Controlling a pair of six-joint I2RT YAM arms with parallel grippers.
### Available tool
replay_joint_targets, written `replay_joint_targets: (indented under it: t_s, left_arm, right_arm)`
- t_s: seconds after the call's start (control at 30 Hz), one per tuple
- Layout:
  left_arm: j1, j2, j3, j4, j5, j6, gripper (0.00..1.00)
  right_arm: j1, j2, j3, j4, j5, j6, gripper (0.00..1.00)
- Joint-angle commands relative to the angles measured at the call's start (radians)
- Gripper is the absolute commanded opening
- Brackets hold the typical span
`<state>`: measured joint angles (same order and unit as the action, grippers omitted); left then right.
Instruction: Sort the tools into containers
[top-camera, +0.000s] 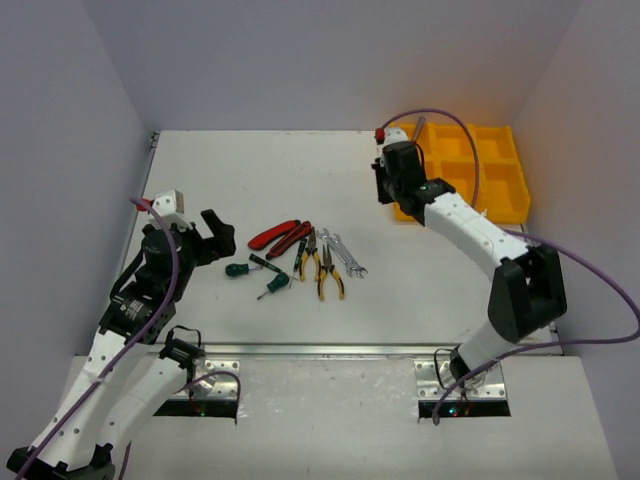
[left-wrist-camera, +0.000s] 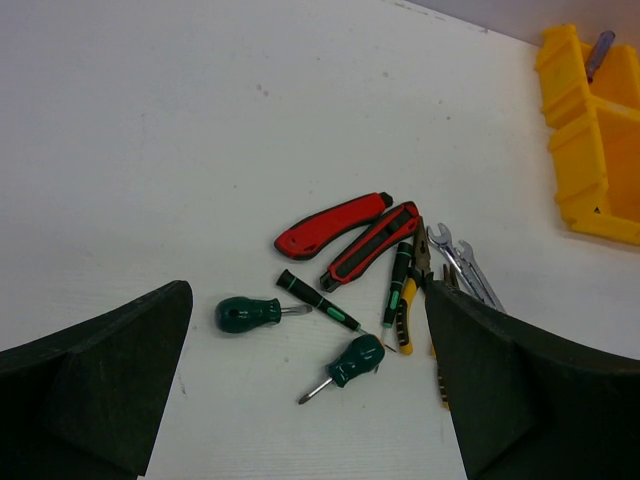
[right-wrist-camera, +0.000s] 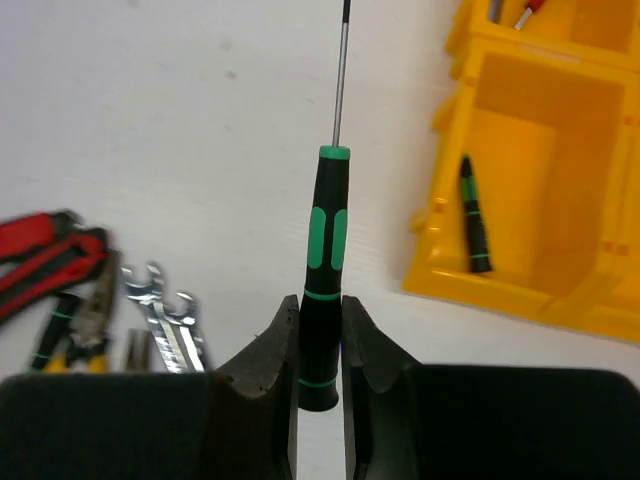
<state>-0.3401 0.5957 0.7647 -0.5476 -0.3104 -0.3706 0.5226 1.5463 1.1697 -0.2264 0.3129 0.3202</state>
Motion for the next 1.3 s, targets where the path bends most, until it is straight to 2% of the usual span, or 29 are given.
replay_joint_targets:
  t_s: [0.0, 0.1, 0.2, 0.37, 0.47, 0.53, 0.63, 0.7, 0.73, 0.77, 0.9, 0.93, 0.97, 1.0, 1.07, 1.1, 1.17, 1.27]
  left_arm:
    - [-0.01, 0.002, 0.0, 0.04, -0.005, 0.012, 1.0]
    - [-0.01, -0.002, -0.001, 0.041, -0.012, 0.011, 1.0]
    - [-0.01, -0.001, -0.002, 0.045, -0.001, 0.01, 1.0]
    - [-0.011, 0.016, -0.001, 0.046, 0.017, 0.013, 1.0]
    - [-0.013, 0.012, -0.002, 0.049, 0.016, 0.013, 1.0]
    - [-0.013, 0.014, -0.002, 0.051, 0.017, 0.015, 1.0]
    - [-0.013, 0.023, -0.002, 0.051, 0.021, 0.016, 1.0]
    - [-0.013, 0.03, -0.002, 0.052, 0.023, 0.016, 1.0]
    - [-0.013, 0.041, 0.0, 0.05, 0.017, 0.016, 1.0]
    - [-0.013, 0.047, 0.001, 0.048, 0.01, 0.016, 1.0]
    - [-0.013, 0.154, 0.036, 0.006, -0.022, -0.008, 1.0]
    - [-0.013, 0.183, 0.057, -0.024, -0.031, -0.048, 1.0]
    - [-0.014, 0.244, 0.084, -0.06, -0.029, -0.104, 1.0]
    - [-0.013, 0.28, 0.113, -0.073, 0.0, -0.186, 1.0]
    - [-0.013, 0.375, 0.122, -0.093, 0.069, -0.361, 0.97]
    - [-0.013, 0.401, 0.111, -0.097, 0.081, -0.434, 0.93]
    - [-0.014, 0.451, 0.097, -0.114, 0.087, -0.601, 0.93]
    - [-0.023, 0.538, 0.094, -0.13, 0.017, -0.743, 0.93]
  right_arm:
    - [-0.214, 0.195, 0.22, -0.13, -0.298, -0.367, 0.0]
    - [-0.316, 0.271, 0.319, -0.176, -0.398, -0.455, 0.0]
    - [-0.382, 0.327, 0.348, -0.189, -0.467, -0.559, 0.03]
    - [-0.444, 0.408, 0.384, -0.211, -0.452, -0.641, 0.04]
    - [-0.447, 0.422, 0.365, -0.209, -0.438, -0.682, 0.1]
    - [-0.447, 0.434, 0.367, -0.208, -0.415, -0.664, 0.3]
    - [-0.449, 0.448, 0.391, -0.212, -0.338, -0.626, 0.66]
    - [-0.449, 0.44, 0.412, -0.231, -0.327, -0.616, 0.74]
    - [-0.448, 0.413, 0.418, -0.239, -0.32, -0.593, 0.91]
    - [-0.447, 0.399, 0.423, -0.243, -0.316, -0.581, 0.99]
    - [-0.436, 0.229, 0.405, -0.249, -0.332, -0.42, 0.99]
    - [-0.426, 0.187, 0.386, -0.245, -0.294, -0.357, 0.99]
    - [-0.412, 0.142, 0.367, -0.243, -0.228, -0.269, 0.99]
    - [-0.404, 0.115, 0.359, -0.277, -0.172, -0.104, 0.99]
    - [-0.403, 0.034, 0.3, -0.312, -0.162, 0.074, 0.99]
    - [-0.403, 0.01, 0.256, -0.291, -0.202, 0.116, 0.99]
    - [-0.404, -0.034, 0.126, -0.241, -0.292, 0.166, 0.99]
    - [-0.402, -0.11, -0.023, -0.167, -0.418, 0.231, 0.99]
